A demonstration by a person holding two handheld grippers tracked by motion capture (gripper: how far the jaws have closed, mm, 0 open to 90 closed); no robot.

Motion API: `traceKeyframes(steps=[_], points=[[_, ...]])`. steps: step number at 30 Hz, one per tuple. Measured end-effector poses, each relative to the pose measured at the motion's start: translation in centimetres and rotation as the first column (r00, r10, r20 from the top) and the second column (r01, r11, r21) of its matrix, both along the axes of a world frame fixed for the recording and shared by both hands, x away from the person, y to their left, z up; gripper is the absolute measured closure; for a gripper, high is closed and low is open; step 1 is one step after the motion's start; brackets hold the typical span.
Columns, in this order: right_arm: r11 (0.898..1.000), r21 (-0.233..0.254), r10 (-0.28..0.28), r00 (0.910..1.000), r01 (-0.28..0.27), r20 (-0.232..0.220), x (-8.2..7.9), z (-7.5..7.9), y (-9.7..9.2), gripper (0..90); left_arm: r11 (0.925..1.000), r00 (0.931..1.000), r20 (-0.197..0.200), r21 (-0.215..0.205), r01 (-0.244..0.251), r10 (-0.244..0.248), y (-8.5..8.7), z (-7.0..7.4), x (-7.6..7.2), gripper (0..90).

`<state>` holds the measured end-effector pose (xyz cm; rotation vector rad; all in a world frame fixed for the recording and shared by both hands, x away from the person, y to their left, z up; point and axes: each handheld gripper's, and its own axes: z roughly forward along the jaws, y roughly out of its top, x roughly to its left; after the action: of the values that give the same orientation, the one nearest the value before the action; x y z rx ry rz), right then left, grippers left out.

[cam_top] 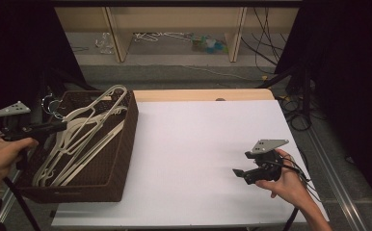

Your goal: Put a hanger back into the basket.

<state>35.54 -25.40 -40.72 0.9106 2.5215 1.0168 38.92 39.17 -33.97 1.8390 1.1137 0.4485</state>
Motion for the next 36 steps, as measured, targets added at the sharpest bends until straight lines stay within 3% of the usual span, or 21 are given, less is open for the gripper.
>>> traceKeyframes(steps=[2, 5, 12, 15, 17, 18, 20, 22, 23, 24, 25, 27, 30, 31, 33, 36], points=[[1.000, -0.001, 0.000, 1.0000, 0.000, 0.001, 0.0, 0.0, 0.0, 24.8, 1.0000, 1.0000, 0.000, 0.004, -0.002, 0.003, -0.1, -0.1, 0.1, 85.7], [1.000, -0.004, 0.005, 1.0000, -0.005, 0.007, 0.1, -0.1, 0.0, 24.8, 0.9993, 0.9990, -0.044, 0.037, 0.000, 0.002, -0.8, -0.5, 1.0, 85.7], [1.000, 0.001, 0.003, 1.0000, -0.003, -0.002, 0.0, 0.0, -0.2, 24.9, 0.9970, 0.9964, -0.084, 0.076, 0.014, -0.008, -1.7, -1.3, 2.0, 85.6], [1.000, -0.006, 0.011, 0.9999, -0.011, 0.001, 0.0, -0.2, -0.2, 24.9, 0.9928, 0.9903, -0.138, 0.115, 0.032, -0.016, -2.0, -2.5, 2.7, 85.4], [1.000, -0.010, 0.012, 0.9997, -0.012, -0.022, 0.0, 0.0, -0.2, 24.9, 0.9926, 0.9898, -0.143, 0.120, 0.022, -0.005, -2.0, -3.0, 2.9, 85.4], [1.000, -0.012, 0.019, 0.9998, -0.019, -0.010, 0.0, -0.1, -0.1, 24.9, 0.9934, 0.9898, -0.142, 0.114, 0.008, 0.008, -2.0, -3.3, 3.0, 85.2], [0.999, -0.015, 0.030, 0.9995, -0.030, -0.009, 0.0, -0.1, -0.1, 24.9, 0.9926, 0.9906, -0.124, 0.113, -0.044, 0.058, -1.9, -4.0, 3.2, 84.4], [1.000, -0.012, 0.024, 0.9997, -0.024, -0.004, 0.0, -0.2, 0.0, 24.9, 0.9879, 0.9868, -0.106, 0.108, -0.111, 0.122, -1.6, -4.4, 3.3, 81.1], [1.000, -0.011, 0.026, 0.9997, -0.026, -0.001, 0.0, -0.3, 0.0, 24.9, 0.9741, 0.9805, -0.089, 0.160, -0.160, 0.175, -1.2, -4.4, 3.3, 78.7], [1.000, -0.011, 0.022, 0.9997, -0.022, -0.003, 0.0, -0.3, 0.0, 24.9, 0.9632, 0.9788, -0.082, 0.210, -0.167, 0.188, -0.8, -4.3, 3.3, 69.4], [1.000, -0.011, 0.025, 0.9997, -0.025, -0.002, 0.0, -0.3, 0.0, 24.9, 0.9568, 0.9721, -0.079, 0.211, -0.200, 0.221, -0.7, -4.3, 3.3, 66.8], [1.000, -0.012, 0.026, 0.9997, -0.026, -0.002, 0.0, -0.3, 0.0, 24.9, 0.9538, 0.9641, -0.066, 0.178, -0.242, 0.257, -0.6, -4.1, 3.0, 65.5], [1.000, -0.011, 0.024, 0.9997, -0.024, -0.005, 0.0, -0.3, 0.0, 24.9, 0.9372, 0.9517, -0.047, 0.195, -0.289, 0.303, -0.7, -3.5, 2.5, 53.9], [0.999, -0.017, 0.030, 0.9994, -0.030, -0.016, 0.0, -0.2, 0.0, 24.9, 0.9380, 0.9533, -0.032, 0.191, -0.289, 0.300, -0.8, -3.3, 2.2, 53.8], [1.000, -0.014, 0.028, 0.9996, -0.028, -0.002, 0.0, -0.4, 0.1, 24.9, 0.9461, 0.9628, -0.009, 0.189, -0.263, 0.270, -1.3, -2.8, 1.6, 53.7], [1.000, -0.012, 0.024, 0.9996, -0.024, -0.014, -0.1, -0.2, 0.0, 24.9, 0.9575, 0.9676, 0.044, 0.140, -0.252, 0.249, -3.2, -2.1, 0.4, 50.8]])
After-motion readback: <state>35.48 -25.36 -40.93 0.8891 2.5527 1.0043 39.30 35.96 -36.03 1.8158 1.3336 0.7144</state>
